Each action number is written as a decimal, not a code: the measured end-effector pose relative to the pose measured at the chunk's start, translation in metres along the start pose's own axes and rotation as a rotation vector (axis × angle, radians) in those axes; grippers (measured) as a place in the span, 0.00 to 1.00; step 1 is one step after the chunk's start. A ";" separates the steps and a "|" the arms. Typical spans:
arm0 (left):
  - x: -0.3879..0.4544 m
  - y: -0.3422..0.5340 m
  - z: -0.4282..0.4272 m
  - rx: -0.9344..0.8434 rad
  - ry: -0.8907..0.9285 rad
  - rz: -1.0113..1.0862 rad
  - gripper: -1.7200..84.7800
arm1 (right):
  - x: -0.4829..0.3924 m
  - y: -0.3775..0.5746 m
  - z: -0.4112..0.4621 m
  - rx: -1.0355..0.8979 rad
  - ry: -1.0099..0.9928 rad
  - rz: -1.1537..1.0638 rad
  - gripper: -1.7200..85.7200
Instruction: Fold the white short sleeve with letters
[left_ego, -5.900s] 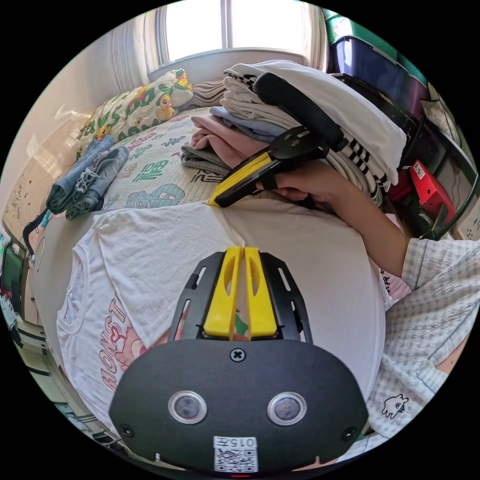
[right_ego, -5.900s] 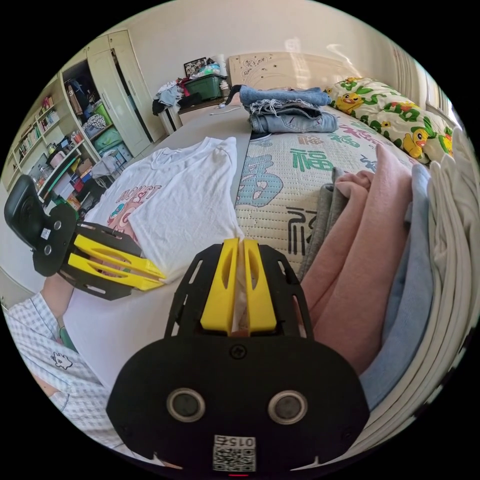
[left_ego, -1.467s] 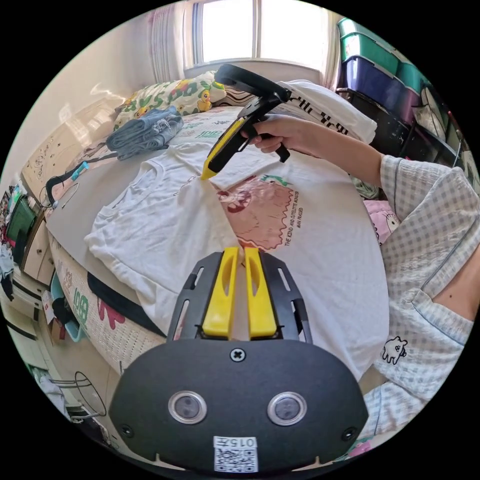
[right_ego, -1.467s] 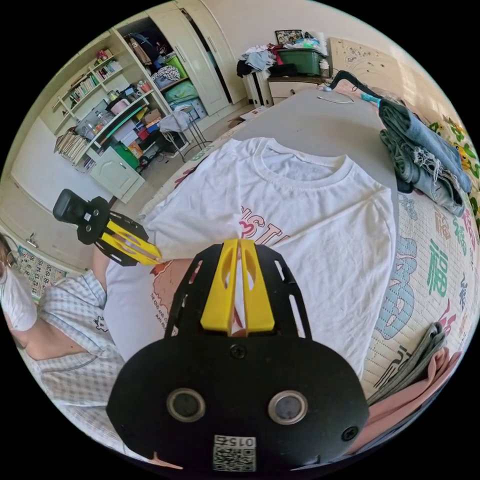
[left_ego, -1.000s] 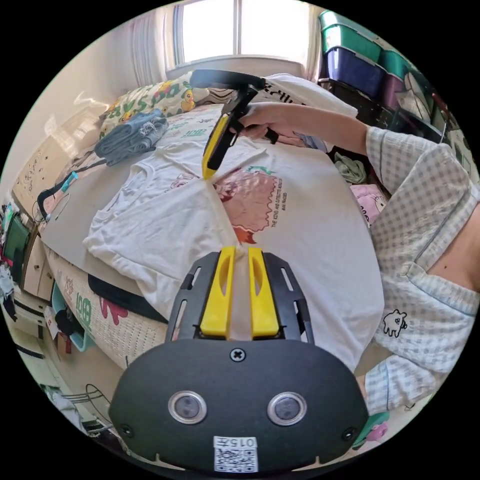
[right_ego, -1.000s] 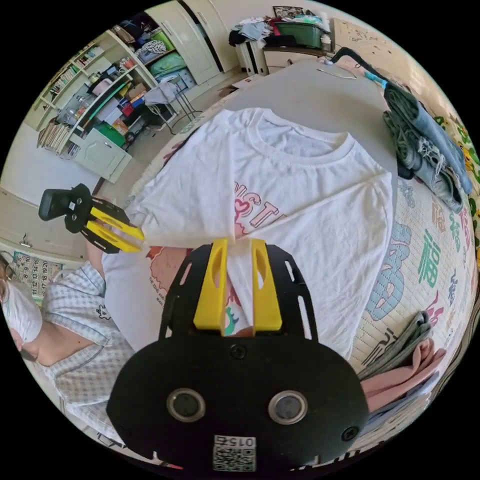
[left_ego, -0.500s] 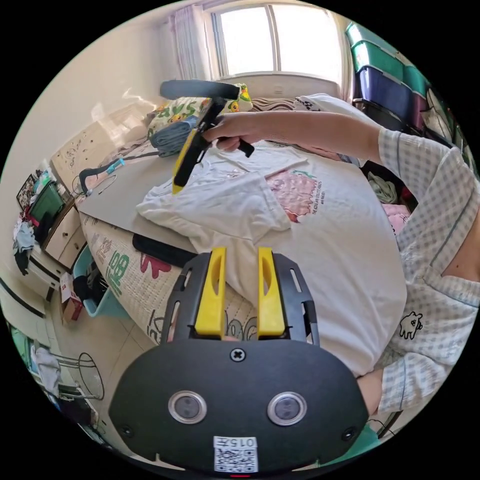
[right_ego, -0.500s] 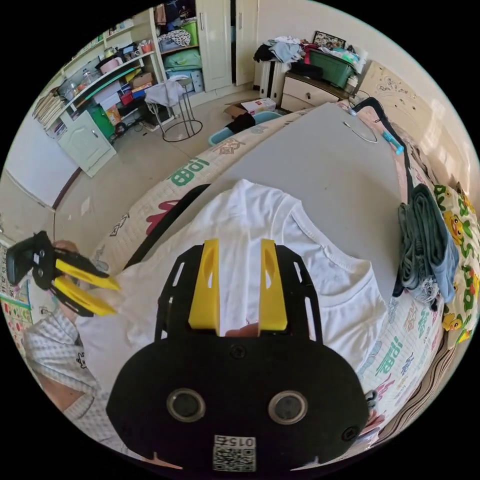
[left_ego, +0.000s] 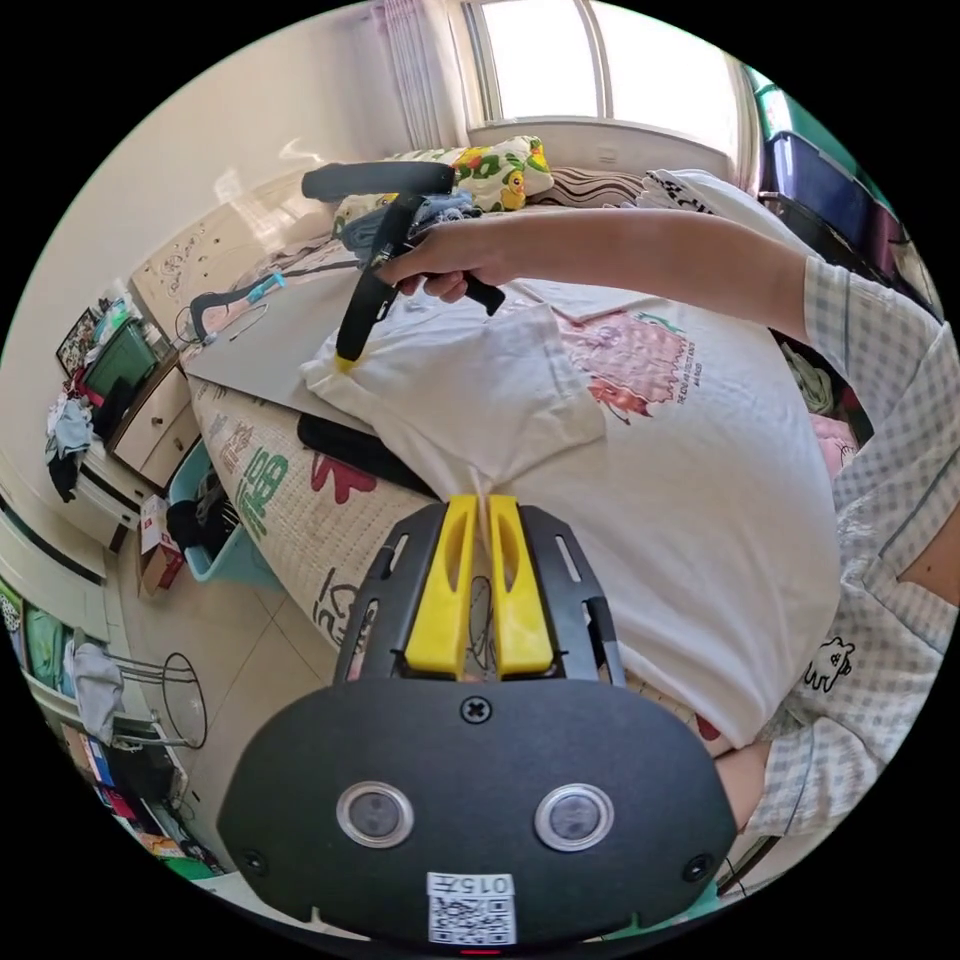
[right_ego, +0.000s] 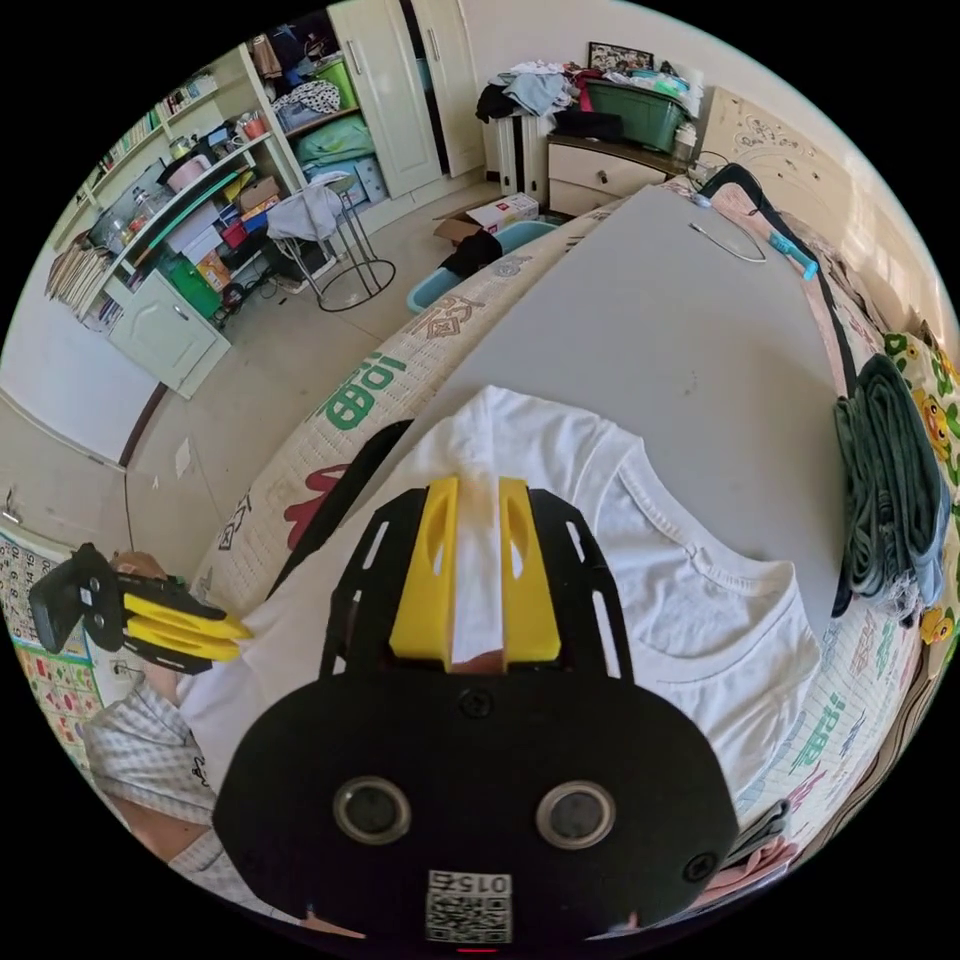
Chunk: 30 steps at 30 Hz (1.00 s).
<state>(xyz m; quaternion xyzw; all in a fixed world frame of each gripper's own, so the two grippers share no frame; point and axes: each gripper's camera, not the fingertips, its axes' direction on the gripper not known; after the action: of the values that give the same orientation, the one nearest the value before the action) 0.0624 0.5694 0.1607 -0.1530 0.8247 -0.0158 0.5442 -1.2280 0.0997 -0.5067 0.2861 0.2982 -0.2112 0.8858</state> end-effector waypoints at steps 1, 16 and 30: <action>-0.001 0.004 -0.001 0.008 0.002 -0.003 0.07 | 0.005 0.004 -0.011 0.015 -0.017 -0.010 0.12; -0.165 -0.020 0.013 0.248 0.082 -0.517 0.15 | 0.201 0.147 -0.146 0.260 0.034 0.429 0.15; -0.217 -0.126 0.160 -0.130 -0.061 -0.568 0.05 | 0.193 0.098 -0.095 0.000 0.182 0.362 0.06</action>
<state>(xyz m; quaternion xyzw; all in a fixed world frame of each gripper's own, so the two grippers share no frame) 0.3142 0.5303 0.3133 -0.4127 0.7315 -0.1103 0.5314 -1.0721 0.1938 -0.6573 0.3529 0.3208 -0.0215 0.8787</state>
